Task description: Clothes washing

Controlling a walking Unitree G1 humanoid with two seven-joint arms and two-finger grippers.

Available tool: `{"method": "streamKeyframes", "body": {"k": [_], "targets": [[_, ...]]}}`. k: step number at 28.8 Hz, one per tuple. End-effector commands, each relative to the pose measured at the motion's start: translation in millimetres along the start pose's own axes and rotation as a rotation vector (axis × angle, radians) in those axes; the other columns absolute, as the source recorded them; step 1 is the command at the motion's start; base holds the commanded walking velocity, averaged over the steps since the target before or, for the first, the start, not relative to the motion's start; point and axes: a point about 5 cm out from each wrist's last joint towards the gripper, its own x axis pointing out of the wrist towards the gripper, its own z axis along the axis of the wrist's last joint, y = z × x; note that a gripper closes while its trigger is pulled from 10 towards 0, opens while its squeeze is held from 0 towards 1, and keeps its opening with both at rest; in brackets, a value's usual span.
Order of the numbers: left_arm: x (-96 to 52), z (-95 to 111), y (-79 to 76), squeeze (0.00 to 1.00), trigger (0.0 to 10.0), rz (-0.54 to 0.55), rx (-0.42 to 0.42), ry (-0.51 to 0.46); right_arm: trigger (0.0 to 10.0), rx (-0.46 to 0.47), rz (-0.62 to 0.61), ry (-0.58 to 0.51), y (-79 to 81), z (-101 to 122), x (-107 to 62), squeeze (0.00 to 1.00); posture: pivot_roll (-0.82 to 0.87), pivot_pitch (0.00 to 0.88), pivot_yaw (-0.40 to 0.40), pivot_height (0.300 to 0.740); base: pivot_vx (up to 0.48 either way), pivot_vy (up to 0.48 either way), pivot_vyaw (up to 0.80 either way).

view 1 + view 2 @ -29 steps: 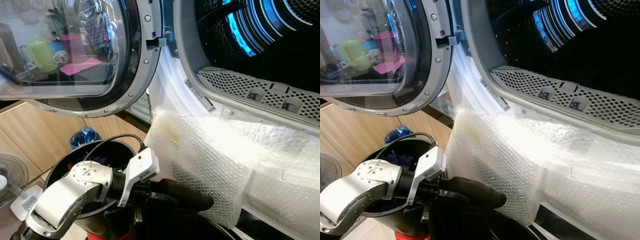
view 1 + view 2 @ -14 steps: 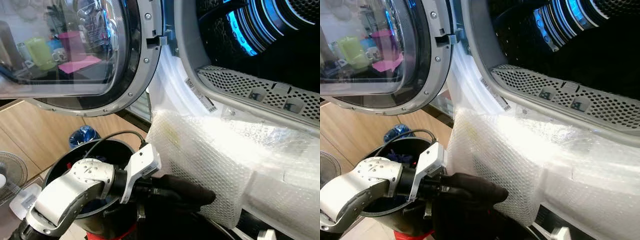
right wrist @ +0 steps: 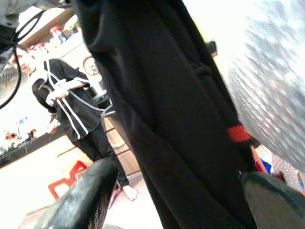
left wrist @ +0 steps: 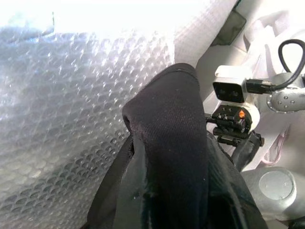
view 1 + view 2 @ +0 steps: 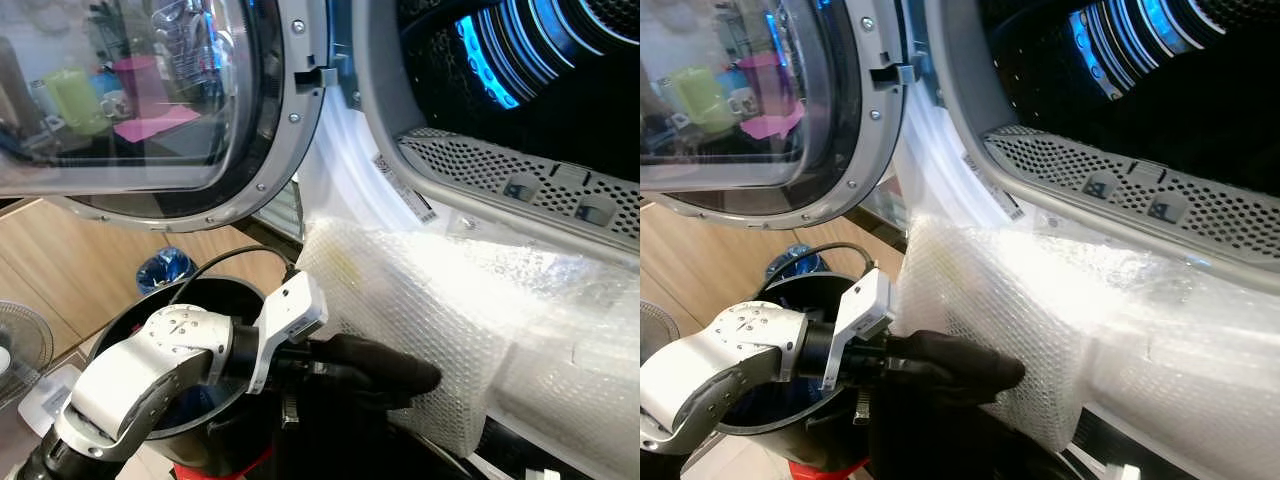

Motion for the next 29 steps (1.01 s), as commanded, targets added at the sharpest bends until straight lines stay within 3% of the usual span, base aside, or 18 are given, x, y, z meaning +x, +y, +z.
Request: {"method": "streamKeyframes", "body": {"k": [1,7,16,22,25,29], "targets": [[0.5,3,2.6,0.00,0.0,0.003,0.010,0.004,10.0,-0.013,0.008,-0.015,4.3,2,2.2,0.00,0.03,0.100,0.115,0.740,0.000,0.000,0.00],[16.3,18,10.4,0.00,0.0,-0.015,0.050,-0.052,10.0,-0.003,0.035,0.012,14.6,-4,12.1,0.00,0.03,0.095,0.117,0.740,0.000,0.000,0.00],[32.1,29,12.2,0.00,0.0,-0.056,0.073,-0.086,10.0,-0.006,0.007,-0.017,16.8,-7,30.1,0.00,0.03,0.083,0.121,0.740,0.000,0.000,0.00],[42.2,36,11.0,0.00,0.0,-0.071,0.084,-0.117,10.0,-0.023,-0.178,-0.072,0.1,-9,47.5,0.00,0.05,0.067,0.117,0.740,0.000,0.000,0.00],[43.8,37,11.2,0.00,0.0,-0.070,0.092,-0.122,10.0,-0.061,-0.272,-0.044,-7.3,-14,55.1,0.00,0.05,0.048,0.114,0.740,0.000,0.000,0.00],[44.9,38,11.6,0.00,0.0,-0.071,0.097,-0.125,10.0,-0.067,-0.321,-0.046,-10.4,-17,59.7,0.00,0.05,0.039,0.116,0.740,0.000,0.000,0.00]]}}
